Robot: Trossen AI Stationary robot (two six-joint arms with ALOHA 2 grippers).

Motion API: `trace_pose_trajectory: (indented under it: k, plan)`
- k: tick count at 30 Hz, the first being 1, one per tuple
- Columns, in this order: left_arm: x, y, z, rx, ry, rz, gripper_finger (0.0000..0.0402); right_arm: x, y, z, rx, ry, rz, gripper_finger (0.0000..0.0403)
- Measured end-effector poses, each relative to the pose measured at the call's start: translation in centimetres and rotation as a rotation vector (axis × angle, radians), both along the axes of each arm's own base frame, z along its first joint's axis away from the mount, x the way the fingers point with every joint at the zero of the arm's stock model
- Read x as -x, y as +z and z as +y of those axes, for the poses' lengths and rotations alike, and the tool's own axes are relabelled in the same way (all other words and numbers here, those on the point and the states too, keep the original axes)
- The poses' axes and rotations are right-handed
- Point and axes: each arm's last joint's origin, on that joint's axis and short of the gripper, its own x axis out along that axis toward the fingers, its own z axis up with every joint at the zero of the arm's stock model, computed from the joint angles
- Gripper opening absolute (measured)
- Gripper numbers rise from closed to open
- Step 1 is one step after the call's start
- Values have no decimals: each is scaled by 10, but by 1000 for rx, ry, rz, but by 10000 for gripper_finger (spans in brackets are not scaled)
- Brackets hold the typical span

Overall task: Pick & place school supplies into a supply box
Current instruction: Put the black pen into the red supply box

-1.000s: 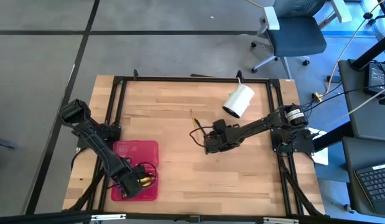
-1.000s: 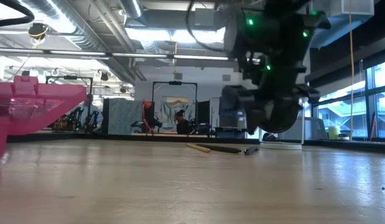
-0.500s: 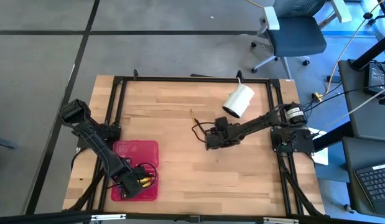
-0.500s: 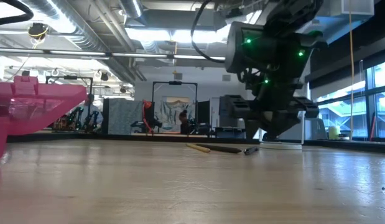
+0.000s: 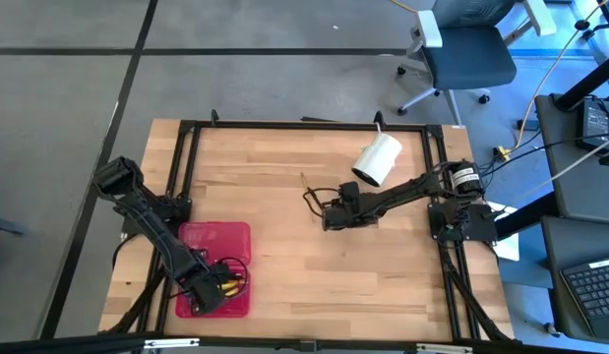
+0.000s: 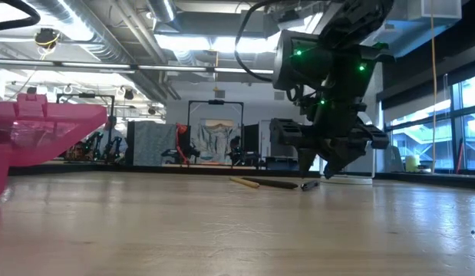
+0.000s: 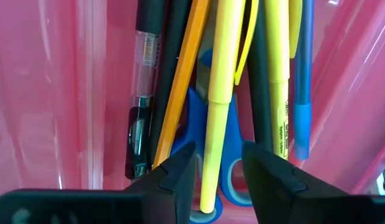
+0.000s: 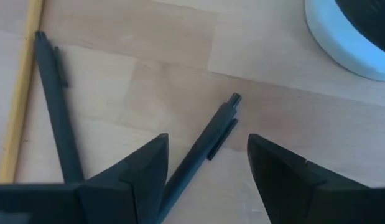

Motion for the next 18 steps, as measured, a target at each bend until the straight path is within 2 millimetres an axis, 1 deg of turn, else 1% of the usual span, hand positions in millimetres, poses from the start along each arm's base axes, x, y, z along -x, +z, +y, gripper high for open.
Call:
trace_pose_trajectory:
  k: [3,7,12,18]
  plan:
    - [0,0,0,2,0,-1,122,0,0,0,2,1,1,216]
    - [0,1,0,6,0,2,119,-1,0,0,5,0,-9,197]
    - [0,1,0,6,0,2,120,-3,-12,0,5,0,11,173]
    - [1,1,-1,25,-3,24,118,-5,-18,0,24,1,24,168]
